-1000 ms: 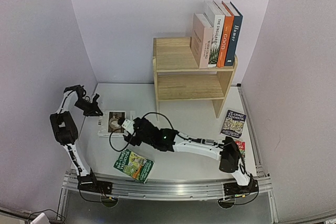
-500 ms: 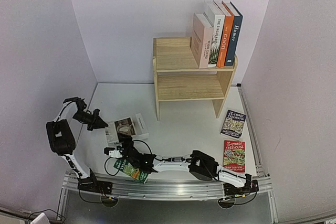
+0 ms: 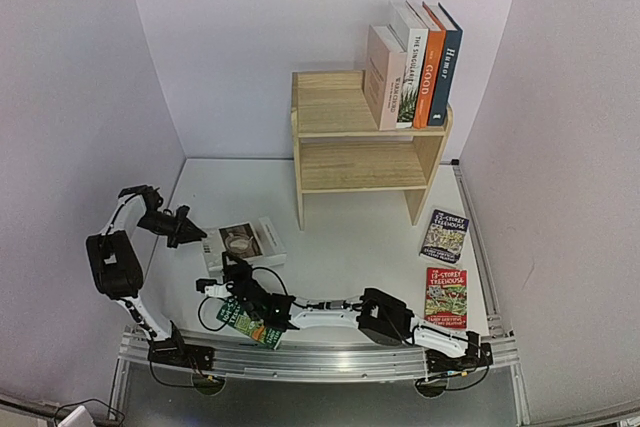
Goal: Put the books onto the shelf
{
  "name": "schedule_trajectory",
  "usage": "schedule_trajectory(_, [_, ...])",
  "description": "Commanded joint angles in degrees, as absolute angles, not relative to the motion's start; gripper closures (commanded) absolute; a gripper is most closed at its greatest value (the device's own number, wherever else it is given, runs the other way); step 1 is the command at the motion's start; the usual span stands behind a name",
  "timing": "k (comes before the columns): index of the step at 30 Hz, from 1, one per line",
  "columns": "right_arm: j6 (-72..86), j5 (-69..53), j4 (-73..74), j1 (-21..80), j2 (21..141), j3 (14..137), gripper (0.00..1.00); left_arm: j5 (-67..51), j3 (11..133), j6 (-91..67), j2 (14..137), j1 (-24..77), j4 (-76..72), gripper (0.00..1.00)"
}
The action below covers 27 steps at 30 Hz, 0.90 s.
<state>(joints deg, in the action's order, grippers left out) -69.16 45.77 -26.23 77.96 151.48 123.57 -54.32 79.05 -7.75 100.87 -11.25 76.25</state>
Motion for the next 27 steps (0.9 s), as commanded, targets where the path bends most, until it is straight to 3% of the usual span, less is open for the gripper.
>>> schedule_trajectory(1, [-67.2,50.0,-32.7,77.5,147.6,123.2,0.75,-56.0,80.4,-6.9,98.1,-11.8,76.5,0.74])
schedule_trajectory(4, [-64.0,50.8,-32.7,77.4,144.4,121.2,0.82,-52.6,83.4,-5.2,97.9,-11.9,77.0,0.26])
schedule_trajectory(5, [-62.8,51.3,-32.7,77.3,143.2,120.5,0.83,-50.6,85.5,-4.2,97.8,-11.9,77.4,0.17])
schedule_trajectory(8, [-57.5,52.6,-31.2,76.8,138.1,117.1,0.86,-44.7,95.4,-0.3,97.9,-11.9,80.5,0.01])
schedule_trajectory(11, [-46.0,49.4,-19.4,76.0,130.4,113.5,0.89,-39.5,104.7,2.6,96.7,-11.9,80.0,0.0])
schedule_trajectory(16, [-20.3,31.7,5.2,71.3,117.9,111.8,0.89,-37.6,111.1,6.4,93.4,-11.9,76.9,0.0])
schedule_trajectory(21, [-6.8,20.4,10.5,66.0,107.8,112.1,0.88,-41.1,111.5,11.9,91.7,-11.9,78.3,0.01])
schedule_trajectory(27, [-7.5,21.7,11.0,64.4,104.3,125.3,0.83,-32.4,105.0,14.9,87.2,-10.8,73.2,0.0])
